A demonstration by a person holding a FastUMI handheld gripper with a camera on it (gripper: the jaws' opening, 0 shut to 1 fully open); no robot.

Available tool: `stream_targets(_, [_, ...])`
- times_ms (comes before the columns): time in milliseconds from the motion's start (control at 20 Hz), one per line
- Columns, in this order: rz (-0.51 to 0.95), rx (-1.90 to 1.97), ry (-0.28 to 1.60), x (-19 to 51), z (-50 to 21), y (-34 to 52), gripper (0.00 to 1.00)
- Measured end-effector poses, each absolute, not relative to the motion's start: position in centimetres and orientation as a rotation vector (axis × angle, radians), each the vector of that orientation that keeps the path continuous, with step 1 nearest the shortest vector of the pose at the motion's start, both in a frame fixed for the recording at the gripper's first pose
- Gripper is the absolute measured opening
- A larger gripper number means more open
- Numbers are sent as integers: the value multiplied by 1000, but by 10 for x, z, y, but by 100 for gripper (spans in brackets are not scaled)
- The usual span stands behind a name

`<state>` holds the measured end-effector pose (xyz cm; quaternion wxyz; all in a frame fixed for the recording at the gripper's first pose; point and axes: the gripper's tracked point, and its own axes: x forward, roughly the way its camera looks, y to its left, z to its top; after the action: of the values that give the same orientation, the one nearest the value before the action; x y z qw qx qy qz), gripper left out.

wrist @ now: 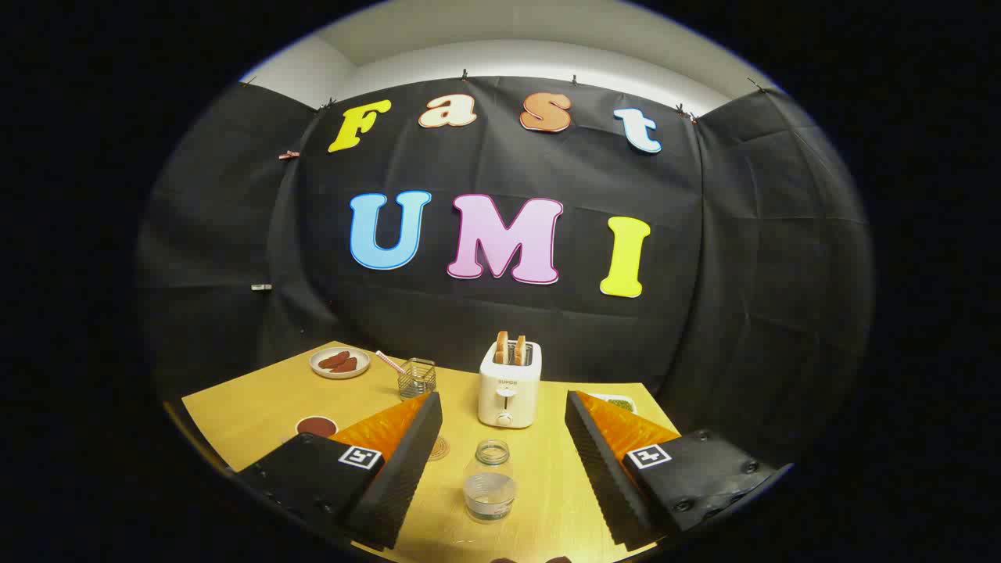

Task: Take the bottle from table, then pour the juice into the cup, finally place the bottle on the coaster

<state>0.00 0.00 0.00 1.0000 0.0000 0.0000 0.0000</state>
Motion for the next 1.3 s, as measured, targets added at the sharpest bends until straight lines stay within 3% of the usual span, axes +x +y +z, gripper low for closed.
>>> stream_targets(1300, [19,29,38,16,-36,9,97])
